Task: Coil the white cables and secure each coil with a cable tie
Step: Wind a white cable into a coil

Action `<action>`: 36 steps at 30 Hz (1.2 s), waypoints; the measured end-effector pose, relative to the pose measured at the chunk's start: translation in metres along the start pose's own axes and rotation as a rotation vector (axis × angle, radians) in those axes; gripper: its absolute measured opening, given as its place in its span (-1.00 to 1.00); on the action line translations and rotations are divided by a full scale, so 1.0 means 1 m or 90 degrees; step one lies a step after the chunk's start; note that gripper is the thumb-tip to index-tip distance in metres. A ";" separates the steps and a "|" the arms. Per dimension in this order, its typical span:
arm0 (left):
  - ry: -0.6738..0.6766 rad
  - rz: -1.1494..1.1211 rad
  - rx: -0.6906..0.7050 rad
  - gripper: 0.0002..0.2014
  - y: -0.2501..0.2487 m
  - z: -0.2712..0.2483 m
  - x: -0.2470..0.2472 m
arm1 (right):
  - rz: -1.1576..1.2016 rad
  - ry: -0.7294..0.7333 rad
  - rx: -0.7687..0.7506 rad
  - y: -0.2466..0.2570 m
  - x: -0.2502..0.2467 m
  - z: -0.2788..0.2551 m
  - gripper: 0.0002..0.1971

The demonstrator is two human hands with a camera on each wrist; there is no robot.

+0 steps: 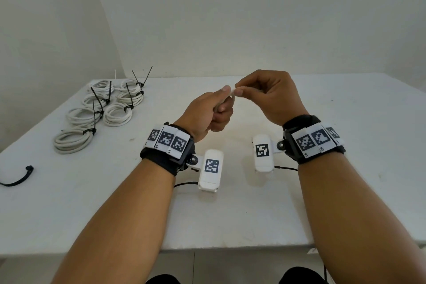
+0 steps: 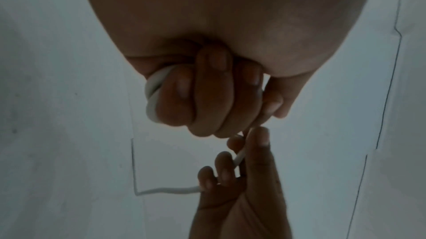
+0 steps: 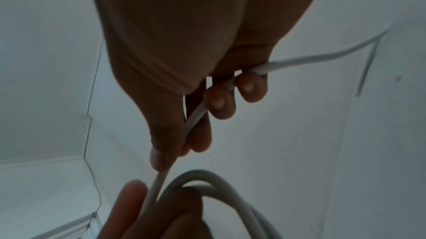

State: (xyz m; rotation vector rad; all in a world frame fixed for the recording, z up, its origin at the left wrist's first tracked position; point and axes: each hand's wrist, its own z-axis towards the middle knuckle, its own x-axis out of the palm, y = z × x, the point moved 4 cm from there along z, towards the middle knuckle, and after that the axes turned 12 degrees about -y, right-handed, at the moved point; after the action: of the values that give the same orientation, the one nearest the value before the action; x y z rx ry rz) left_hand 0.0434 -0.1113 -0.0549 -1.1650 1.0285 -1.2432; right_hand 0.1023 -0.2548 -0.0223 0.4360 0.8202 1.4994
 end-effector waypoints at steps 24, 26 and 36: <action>-0.216 -0.514 0.166 -0.66 -0.022 0.004 -0.038 | -0.212 0.317 0.098 -0.015 0.052 -0.024 -0.74; -0.304 -0.430 0.167 -0.67 -0.017 0.006 -0.042 | -0.250 0.358 0.080 -0.011 0.054 -0.027 -0.75; -0.296 0.336 0.087 -0.73 0.001 0.007 -0.032 | -0.328 0.367 -0.016 0.002 0.049 -0.025 -0.84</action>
State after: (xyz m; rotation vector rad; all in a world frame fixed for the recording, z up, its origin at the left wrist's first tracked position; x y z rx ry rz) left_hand 0.0481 -0.0794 -0.0563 -0.9322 0.8088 -0.5782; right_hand 0.0777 -0.2129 -0.0476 -0.2400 1.2494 1.1468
